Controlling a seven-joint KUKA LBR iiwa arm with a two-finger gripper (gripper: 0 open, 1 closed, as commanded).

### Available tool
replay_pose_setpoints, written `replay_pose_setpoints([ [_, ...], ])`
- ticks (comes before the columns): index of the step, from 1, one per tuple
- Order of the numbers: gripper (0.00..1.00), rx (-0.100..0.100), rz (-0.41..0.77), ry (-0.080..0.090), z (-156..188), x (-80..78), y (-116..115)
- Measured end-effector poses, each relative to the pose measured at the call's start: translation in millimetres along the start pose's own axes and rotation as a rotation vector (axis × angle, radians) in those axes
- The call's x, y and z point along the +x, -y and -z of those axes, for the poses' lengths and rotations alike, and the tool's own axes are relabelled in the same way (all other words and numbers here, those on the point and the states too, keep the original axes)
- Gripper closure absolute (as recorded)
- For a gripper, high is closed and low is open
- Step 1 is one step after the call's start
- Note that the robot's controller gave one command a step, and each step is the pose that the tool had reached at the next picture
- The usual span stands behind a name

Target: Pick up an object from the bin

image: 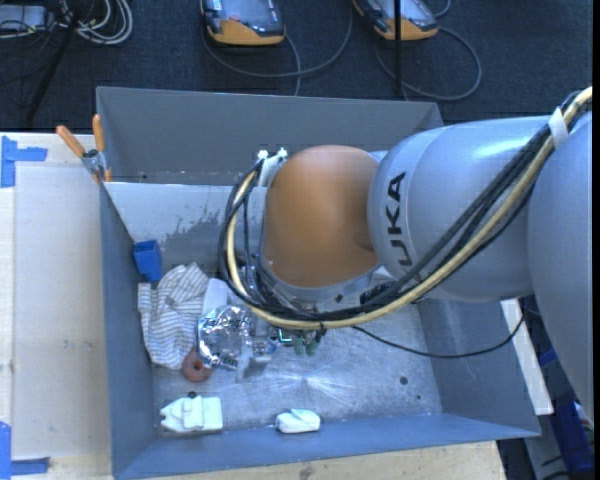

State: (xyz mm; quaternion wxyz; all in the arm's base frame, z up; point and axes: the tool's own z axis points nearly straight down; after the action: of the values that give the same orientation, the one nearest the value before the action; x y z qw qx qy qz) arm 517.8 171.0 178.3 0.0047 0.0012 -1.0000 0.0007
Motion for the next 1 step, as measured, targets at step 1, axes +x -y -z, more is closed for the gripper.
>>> replay_pose_setpoints([
  [1,0.00,-0.001,-0.004,0.007,4.3,-1.8,0.8],
])
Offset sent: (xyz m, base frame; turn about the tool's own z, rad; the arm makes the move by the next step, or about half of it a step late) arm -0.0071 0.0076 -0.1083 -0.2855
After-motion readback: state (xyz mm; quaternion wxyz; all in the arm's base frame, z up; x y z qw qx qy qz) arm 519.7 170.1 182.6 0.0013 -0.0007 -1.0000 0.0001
